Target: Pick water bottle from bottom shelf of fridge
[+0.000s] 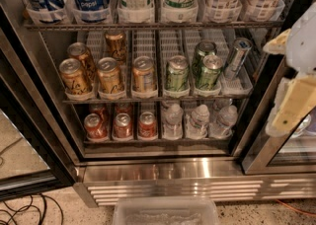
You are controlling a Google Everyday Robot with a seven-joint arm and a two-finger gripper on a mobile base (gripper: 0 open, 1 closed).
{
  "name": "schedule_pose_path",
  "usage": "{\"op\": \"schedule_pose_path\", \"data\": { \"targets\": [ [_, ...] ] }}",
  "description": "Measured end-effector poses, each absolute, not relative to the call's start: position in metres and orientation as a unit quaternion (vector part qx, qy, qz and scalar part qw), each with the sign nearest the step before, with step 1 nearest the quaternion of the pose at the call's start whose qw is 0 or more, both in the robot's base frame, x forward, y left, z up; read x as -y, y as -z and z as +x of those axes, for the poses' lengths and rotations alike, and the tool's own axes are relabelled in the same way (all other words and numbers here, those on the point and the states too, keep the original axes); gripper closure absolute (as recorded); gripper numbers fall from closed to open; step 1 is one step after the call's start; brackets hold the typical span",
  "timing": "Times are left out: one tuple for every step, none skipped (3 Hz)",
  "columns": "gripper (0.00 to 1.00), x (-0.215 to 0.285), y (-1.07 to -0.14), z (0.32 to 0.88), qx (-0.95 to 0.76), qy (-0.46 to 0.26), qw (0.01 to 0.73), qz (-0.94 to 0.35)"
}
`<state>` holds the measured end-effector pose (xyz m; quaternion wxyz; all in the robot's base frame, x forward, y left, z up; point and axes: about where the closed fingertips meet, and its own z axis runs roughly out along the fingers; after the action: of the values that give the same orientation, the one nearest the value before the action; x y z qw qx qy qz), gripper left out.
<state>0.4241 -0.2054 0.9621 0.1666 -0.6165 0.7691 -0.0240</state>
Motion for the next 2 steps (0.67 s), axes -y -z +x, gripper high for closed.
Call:
{"op": "schedule_pose_path", "data": {
  "targets": [
    [0.00,0.188,-0.921,0.395,-0.751,-0.019,0.194,-0.631],
    [0.00,0.167,-0.874,0.362,-0.741,-0.076,0.231,-0.625]
  ]
}}
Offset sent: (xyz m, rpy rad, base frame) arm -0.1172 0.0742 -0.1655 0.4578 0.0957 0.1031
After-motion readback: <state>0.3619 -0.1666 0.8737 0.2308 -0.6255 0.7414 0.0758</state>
